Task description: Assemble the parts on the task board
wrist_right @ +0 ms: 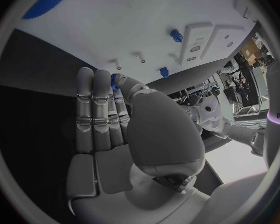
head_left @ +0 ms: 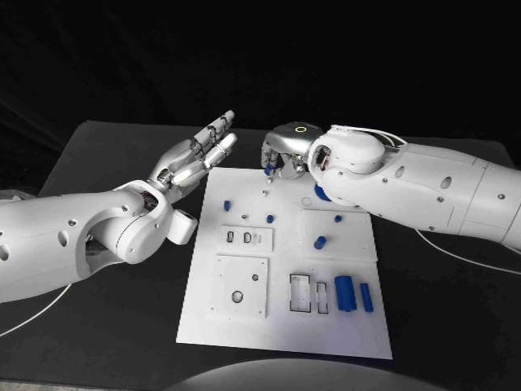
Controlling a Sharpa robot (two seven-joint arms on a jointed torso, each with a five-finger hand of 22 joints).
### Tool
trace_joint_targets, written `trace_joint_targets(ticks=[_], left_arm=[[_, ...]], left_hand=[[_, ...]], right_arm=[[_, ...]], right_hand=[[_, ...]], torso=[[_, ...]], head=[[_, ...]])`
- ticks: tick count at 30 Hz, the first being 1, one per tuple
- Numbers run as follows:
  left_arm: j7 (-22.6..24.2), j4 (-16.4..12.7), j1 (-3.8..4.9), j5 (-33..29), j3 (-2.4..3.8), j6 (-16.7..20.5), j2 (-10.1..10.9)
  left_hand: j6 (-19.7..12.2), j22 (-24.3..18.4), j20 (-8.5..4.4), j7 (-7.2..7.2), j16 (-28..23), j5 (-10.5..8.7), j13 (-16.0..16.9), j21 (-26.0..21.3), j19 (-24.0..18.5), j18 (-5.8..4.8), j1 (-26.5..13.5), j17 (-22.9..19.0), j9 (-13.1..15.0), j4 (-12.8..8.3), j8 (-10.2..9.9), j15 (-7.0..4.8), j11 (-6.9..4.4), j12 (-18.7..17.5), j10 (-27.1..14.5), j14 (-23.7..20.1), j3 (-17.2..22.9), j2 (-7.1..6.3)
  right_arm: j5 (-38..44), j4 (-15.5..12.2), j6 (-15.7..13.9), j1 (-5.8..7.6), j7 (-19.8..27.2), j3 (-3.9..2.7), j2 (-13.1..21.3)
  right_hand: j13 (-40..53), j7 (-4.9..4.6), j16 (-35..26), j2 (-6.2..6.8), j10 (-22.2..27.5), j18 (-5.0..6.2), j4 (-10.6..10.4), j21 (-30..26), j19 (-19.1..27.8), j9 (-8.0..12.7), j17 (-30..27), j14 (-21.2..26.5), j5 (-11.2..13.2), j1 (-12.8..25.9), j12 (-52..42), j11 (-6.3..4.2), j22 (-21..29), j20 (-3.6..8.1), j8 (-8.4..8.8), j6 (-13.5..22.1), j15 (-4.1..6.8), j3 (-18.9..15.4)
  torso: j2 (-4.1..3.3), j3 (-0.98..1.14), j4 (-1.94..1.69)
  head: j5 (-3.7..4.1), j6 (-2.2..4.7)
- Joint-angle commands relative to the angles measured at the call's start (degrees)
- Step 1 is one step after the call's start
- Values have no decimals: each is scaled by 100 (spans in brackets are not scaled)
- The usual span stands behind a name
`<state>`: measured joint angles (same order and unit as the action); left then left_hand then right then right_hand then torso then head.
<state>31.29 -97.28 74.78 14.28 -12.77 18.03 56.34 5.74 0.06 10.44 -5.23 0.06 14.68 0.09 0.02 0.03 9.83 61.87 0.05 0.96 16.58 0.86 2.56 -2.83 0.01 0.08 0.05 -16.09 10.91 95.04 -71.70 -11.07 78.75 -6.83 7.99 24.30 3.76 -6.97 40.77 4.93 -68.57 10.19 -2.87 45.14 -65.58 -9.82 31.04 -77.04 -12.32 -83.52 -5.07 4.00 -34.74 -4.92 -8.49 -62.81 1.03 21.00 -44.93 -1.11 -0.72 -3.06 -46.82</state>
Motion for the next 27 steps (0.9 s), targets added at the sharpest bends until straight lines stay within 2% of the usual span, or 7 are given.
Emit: trace_joint_targets(ticks=[1, 12, 19, 23, 27], left_arm=[[64, -9, 6, 59, 2, -18, -12], [67, 9, 5, 10, 2, -57, -35], [69, 30, 4, -11, 2, -77, -52], [69, 57, 3, -21, 1, -89, -70], [68, 84, 2, -36, 1, -107, -94]], left_hand=[[-9, -6, 9, 23, -6, -17, -9, -2, -3, 31, 8, -5, 6, -5, 20, -17, 44, -1, -8, -5, -26, -44], [-12, -6, 13, 39, -6, 33, -9, -2, -3, 33, 19, -5, 6, -3, 19, -12, 48, -1, -8, -5, -8, -14], [-13, -6, 15, 42, -6, 57, -9, -2, -3, 34, 26, -5, 5, -3, 19, -9, 51, -1, -8, -5, 0, -2], [-13, -6, 15, 42, -6, 57, -9, -2, -3, 34, 26, -5, 5, -3, 19, -9, 51, -1, -8, -5, 0, -2], [-14, -6, 16, 43, -6, 67, -9, -2, -3, 35, 29, -5, 5, -4, 19, -8, 53, -1, -8, -5, 4, 5]], right_arm=[[49, 21, 37, -15, -58, -6, -5], [56, -118, -102, -40, -38, -8, 96], [35, -248, -184, -64, -24, -15, 199], [23, -288, -111, -78, -49, -22, 232], [19, -307, -5, -86, -87, -24, 264]], right_hand=[[2, -9, -34, 10, 39, 18, 27, 17, 30, 4, -4, 20, -7, -24, 39, -2, -5, 8, 23, 33, -8, 9], [5, -15, -43, 1, 44, 20, 41, 17, 53, 3, -3, 41, -26, -43, 56, 1, -21, 6, 39, 39, -10, 36], [6, -21, -42, 4, 41, 19, 44, 19, 58, 3, -1, 42, -37, -44, 59, 5, -28, 3, 46, 42, -16, 41], [6, -27, -42, 8, 46, 18, 47, 22, 65, 6, 0, 45, -44, -43, 68, 12, -37, -1, 59, 56, -23, 47], [4, -34, -47, 14, 70, 17, 44, 23, 79, 11, 2, 58, -42, -33, 88, 21, -48, -7, 82, 81, -29, 54]], torso=[[4, -1, 2], [5, 1, 2], [1, -2, 2], [6, 0, 10], [6, -7, 0]], head=[[-9, -13], [-11, -46], [-6, -42], [2, -24], [39, -20]])
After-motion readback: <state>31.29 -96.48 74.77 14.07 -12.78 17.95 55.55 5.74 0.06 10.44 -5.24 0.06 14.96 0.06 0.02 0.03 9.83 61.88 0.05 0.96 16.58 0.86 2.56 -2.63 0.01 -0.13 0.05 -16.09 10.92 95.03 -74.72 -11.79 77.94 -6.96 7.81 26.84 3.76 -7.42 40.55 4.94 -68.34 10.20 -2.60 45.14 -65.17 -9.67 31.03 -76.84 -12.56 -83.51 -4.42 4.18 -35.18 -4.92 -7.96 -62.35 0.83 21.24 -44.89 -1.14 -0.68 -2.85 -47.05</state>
